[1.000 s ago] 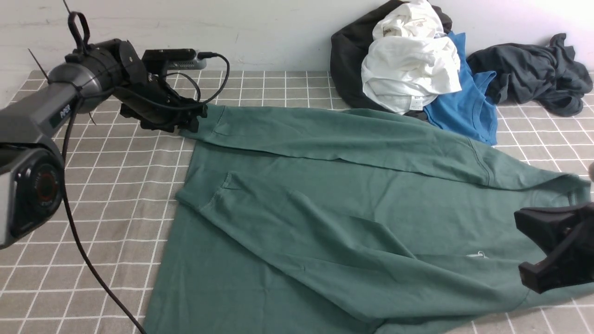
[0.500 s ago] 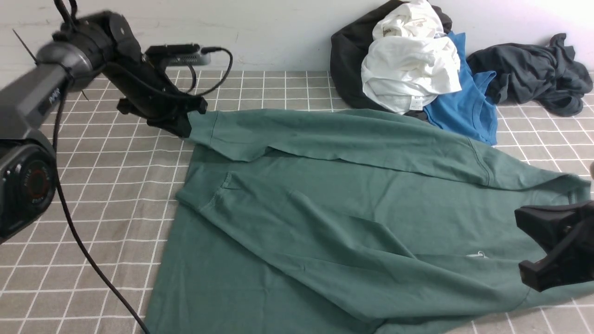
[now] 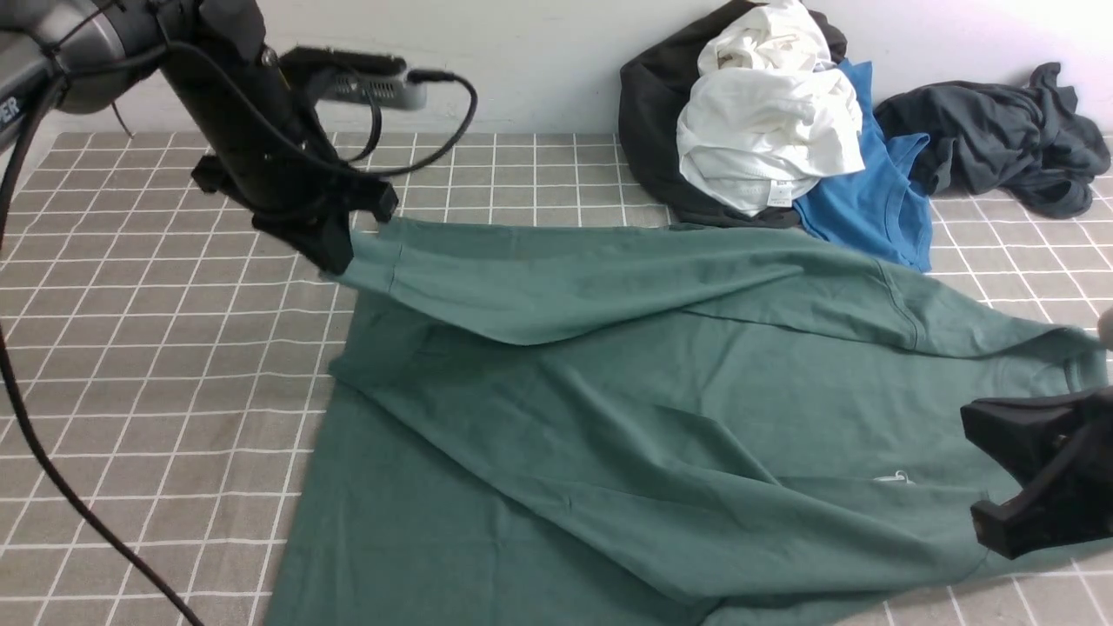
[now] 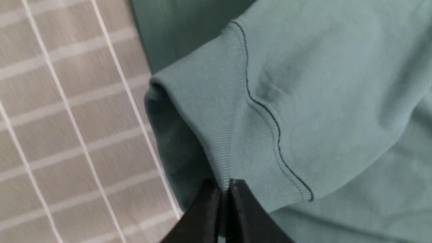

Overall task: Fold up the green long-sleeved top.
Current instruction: Use the left arm to drag and drop the cuff onto the cuff closest to the left arm

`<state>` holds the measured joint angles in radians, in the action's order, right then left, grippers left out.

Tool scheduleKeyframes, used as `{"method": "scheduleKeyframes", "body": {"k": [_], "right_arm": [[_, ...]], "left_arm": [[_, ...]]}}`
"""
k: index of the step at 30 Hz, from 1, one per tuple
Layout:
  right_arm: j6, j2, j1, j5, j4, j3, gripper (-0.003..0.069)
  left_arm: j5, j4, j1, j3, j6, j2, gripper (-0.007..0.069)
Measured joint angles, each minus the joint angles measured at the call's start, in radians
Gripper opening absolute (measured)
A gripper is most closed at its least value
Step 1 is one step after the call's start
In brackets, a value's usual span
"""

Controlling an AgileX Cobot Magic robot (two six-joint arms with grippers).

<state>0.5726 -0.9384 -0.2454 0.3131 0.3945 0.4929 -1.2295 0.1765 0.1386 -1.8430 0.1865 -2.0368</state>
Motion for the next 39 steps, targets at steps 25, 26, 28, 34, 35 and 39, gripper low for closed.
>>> {"method": "scheduleKeyframes", "body": {"k": [25, 26, 28, 34, 35, 39], "right_arm": [[-0.163, -0.373, 0.122, 0.234, -0.04, 0.385, 0.0138], [-0.175, -0.444, 0.145, 0.26, -0.046, 0.443, 0.0176], [-0.19, -0.515, 0.17, 0.288, -0.049, 0.51, 0.0223], [-0.225, -0.874, 0.229, 0.349, -0.077, 0.776, 0.0395], [-0.246, -0.97, 0.23, 0.368, -0.09, 0.85, 0.0412], [-0.361, -1.17, 0.23, 0.428, -0.175, 1.016, 0.0421]], "left_arm": [[0.115, 0.0, 0.0, 0.243, -0.02, 0.107, 0.0005], [0.126, 0.005, 0.0, 0.243, -0.02, 0.107, 0.0006], [0.133, 0.007, 0.0, 0.244, -0.02, 0.107, 0.0006], [0.138, 0.007, 0.0, 0.245, -0.02, 0.107, 0.0008], [0.14, 0.007, 0.0, 0.245, -0.02, 0.107, 0.0011], [0.151, 0.007, 0.0, 0.245, -0.018, 0.107, 0.0013]]}}
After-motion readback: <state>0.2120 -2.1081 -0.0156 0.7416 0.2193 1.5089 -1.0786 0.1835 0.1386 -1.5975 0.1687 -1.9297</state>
